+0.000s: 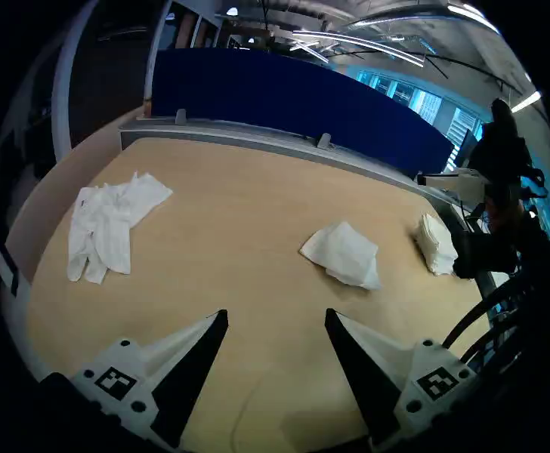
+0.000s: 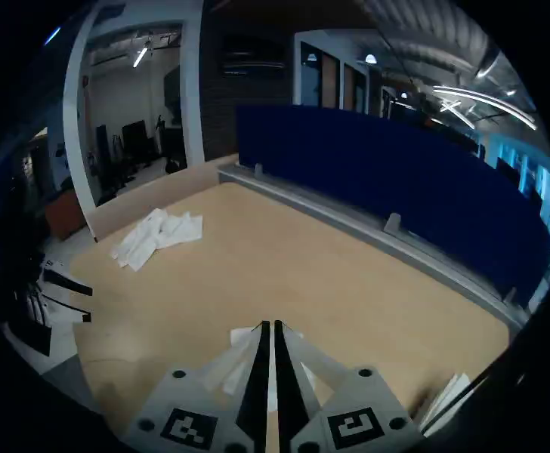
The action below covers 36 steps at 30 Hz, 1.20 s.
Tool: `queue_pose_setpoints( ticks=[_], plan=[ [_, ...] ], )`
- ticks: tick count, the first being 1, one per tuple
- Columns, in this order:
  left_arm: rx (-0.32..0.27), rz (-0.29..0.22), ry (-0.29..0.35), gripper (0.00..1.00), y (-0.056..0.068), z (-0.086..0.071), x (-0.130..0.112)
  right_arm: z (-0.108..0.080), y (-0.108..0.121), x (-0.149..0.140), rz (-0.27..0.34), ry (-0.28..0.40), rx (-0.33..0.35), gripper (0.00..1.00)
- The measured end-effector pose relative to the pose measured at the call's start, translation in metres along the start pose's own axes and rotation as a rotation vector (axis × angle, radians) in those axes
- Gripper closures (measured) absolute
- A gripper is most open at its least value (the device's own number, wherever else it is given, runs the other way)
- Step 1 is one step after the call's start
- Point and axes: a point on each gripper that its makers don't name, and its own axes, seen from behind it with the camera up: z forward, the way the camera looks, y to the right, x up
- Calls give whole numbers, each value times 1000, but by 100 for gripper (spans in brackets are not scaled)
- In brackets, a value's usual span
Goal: Fold towel
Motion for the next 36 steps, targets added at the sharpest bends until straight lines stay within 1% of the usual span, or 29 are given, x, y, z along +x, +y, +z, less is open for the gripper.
queue_pose_setpoints(
  ticks=[5,10,11,16,17,20,24,29,33,36],
  plan=[
    [2,0,-1,5,2,0,-2,-3,11,-6,6,2,-19,96],
    [10,-2,-4,4,3,-1,-5,3,26,-21,8,-11,-33,95],
    [12,-4,-6,4,3,-1,-6,5,27,-25,7,-15,-32,89],
    [27,-16,-14,5,4,-5,-13,22,32,-58,-21,-64,-21,45],
    [29,-19,-16,5,4,-5,-15,26,32,-65,-30,-73,-18,41],
    [38,-32,-24,5,3,-7,-22,39,31,-88,-48,-104,-4,39],
    [49,-50,-41,4,2,-8,-33,56,33,-113,-55,-127,11,31],
    [63,-66,-67,5,-2,-8,-48,74,42,-140,-62,-159,13,29],
    [69,-76,-86,5,-4,-6,-58,84,49,-159,-81,-187,18,27],
    [71,-80,-98,5,-5,-4,-63,86,50,-170,-107,-212,30,27]
  ],
)
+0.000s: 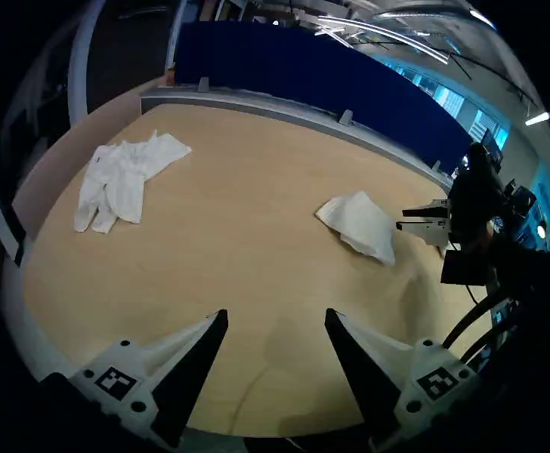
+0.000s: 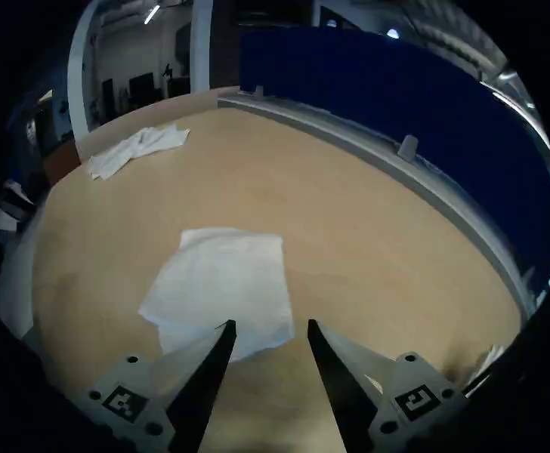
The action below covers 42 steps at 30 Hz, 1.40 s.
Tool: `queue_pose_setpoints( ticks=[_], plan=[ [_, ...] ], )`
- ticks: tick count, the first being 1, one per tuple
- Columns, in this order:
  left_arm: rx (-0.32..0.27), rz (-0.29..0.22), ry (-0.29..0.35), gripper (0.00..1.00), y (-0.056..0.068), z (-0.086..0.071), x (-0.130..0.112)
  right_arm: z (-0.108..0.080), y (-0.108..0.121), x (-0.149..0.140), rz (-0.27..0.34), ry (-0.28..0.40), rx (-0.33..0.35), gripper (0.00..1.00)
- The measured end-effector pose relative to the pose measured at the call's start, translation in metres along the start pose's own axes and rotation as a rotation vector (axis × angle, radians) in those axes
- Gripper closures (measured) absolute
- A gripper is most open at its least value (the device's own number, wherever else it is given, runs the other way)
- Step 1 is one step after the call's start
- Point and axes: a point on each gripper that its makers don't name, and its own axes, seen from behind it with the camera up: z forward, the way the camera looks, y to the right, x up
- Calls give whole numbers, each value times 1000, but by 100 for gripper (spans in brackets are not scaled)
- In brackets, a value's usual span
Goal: Fold towel
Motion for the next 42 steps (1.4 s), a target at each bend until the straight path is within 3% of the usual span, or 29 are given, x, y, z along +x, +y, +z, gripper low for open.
queue_pose_setpoints(
  ticks=[8,14,16,21,27,30,35,42],
  plan=[
    [4,1,-2,4,-3,1,0,3,5,-19,-113,-69,39,27],
    [10,-4,-2,5,-6,2,-1,10,12,-22,-138,-92,53,28],
    [12,-4,-4,5,-7,3,-2,12,13,-22,-141,-97,58,32],
    [16,-5,-7,4,-8,1,-6,18,15,-22,-146,-105,65,57],
    [16,5,-8,4,-7,-3,-8,22,17,-21,-174,-105,73,73],
    [17,9,-10,4,-7,-4,-9,21,19,-21,-193,-113,69,74],
    [16,10,-12,5,-6,-6,-10,18,25,-18,-215,-116,62,61],
    [14,12,-13,5,-6,-5,-13,21,30,-20,-262,-134,68,61]
  ],
)
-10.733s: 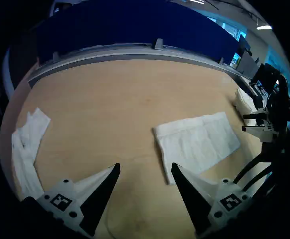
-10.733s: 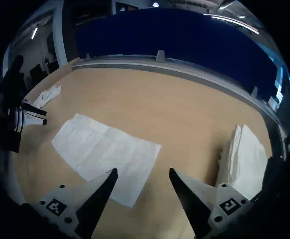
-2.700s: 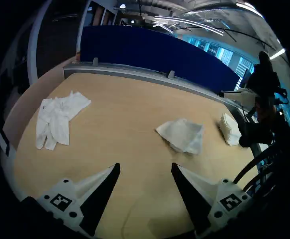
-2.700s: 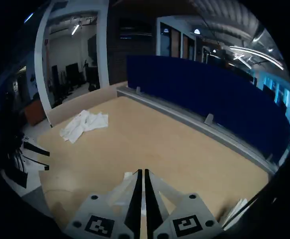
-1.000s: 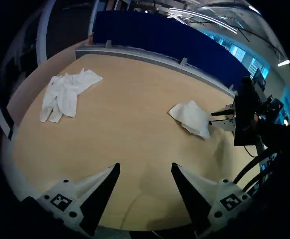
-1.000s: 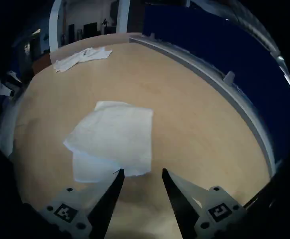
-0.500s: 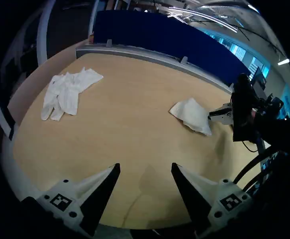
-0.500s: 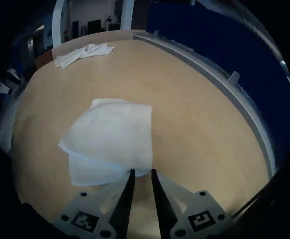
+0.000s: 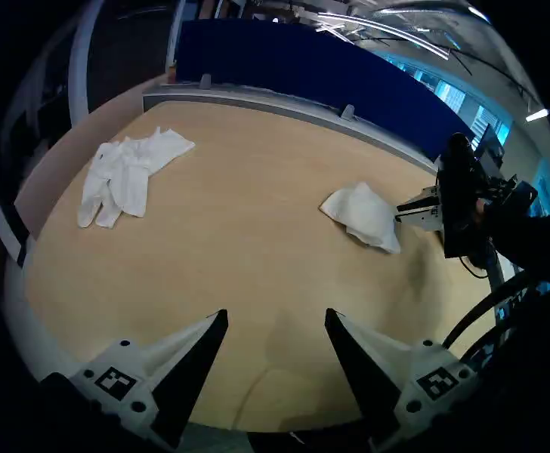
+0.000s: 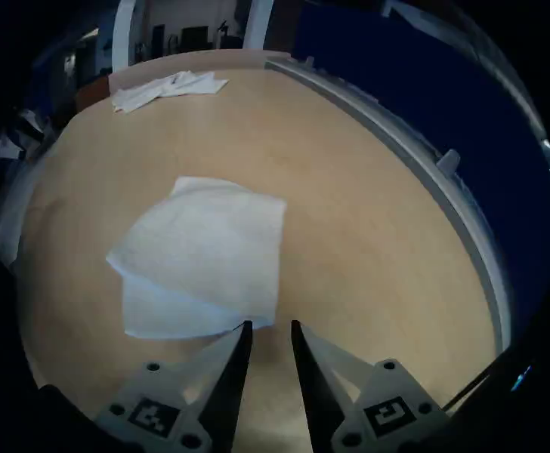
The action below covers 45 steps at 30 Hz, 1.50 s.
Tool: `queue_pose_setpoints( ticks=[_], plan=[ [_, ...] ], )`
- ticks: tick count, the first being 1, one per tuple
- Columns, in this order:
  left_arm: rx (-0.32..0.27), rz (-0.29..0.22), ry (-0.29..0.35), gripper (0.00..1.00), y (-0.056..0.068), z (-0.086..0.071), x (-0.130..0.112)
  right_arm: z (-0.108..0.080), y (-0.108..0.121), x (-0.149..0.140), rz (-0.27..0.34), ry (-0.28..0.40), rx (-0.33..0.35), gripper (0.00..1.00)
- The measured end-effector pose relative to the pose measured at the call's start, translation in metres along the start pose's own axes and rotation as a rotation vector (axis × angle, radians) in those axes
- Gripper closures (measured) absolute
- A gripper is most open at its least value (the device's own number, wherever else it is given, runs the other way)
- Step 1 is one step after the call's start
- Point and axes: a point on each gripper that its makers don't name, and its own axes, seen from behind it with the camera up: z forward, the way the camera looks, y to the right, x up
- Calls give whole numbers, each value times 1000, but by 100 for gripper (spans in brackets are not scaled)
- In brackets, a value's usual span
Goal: Fold towel
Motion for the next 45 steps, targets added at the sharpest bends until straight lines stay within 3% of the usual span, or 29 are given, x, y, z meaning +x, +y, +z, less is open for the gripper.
queue_pose_setpoints(
  ticks=[6,12,16,24,29,36,45],
  plan=[
    [2,3,-4,4,-1,1,-4,8,-3,3,-12,2,3,62],
    [4,-5,-4,5,-3,0,-4,11,-3,4,9,7,7,85],
    [3,-8,-3,5,-3,-1,-3,11,-3,6,31,15,3,94],
    [-4,-2,-2,5,0,-2,1,-1,-5,11,74,37,-11,96],
    [-17,8,10,4,4,-3,9,-21,-5,29,144,87,-30,96],
    [-46,29,53,5,12,-4,35,-72,-8,79,246,206,-55,96],
    [-92,66,117,5,29,-7,71,-135,-5,133,286,326,-117,96]
  ],
)
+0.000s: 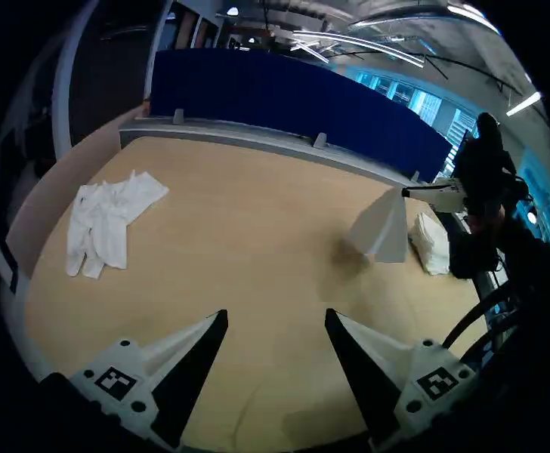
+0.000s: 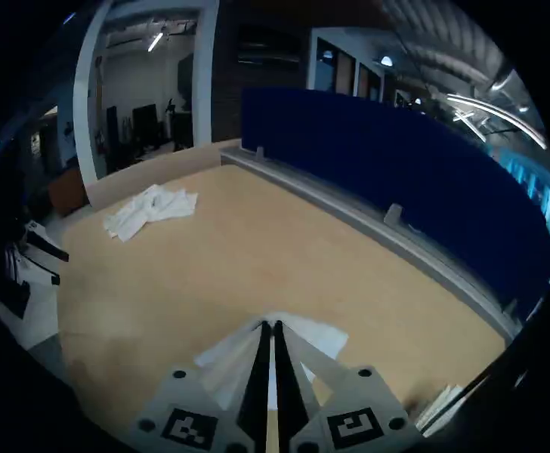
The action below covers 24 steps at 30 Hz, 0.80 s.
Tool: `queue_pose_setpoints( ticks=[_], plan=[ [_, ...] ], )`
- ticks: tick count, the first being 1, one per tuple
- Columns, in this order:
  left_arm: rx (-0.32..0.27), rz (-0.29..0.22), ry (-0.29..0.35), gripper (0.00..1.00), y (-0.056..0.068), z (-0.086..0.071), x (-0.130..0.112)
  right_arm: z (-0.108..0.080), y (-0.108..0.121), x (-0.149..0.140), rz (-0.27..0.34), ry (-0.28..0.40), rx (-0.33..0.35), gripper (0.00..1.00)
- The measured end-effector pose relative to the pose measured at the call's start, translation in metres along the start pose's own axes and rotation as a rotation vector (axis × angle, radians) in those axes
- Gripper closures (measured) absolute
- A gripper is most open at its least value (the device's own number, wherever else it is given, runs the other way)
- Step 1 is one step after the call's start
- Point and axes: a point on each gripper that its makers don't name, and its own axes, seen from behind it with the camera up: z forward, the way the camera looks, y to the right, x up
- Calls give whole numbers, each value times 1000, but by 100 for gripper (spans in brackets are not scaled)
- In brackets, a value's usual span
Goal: Fold towel
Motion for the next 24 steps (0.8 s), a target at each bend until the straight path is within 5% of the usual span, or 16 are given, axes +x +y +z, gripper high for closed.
queue_pose_setpoints(
  ticks=[14,24],
  plan=[
    [-43,44,41,4,16,-3,22,-36,33,40,95,96,-89,96],
    [-54,49,42,4,21,-6,24,-79,94,56,112,126,-200,96]
  ],
)
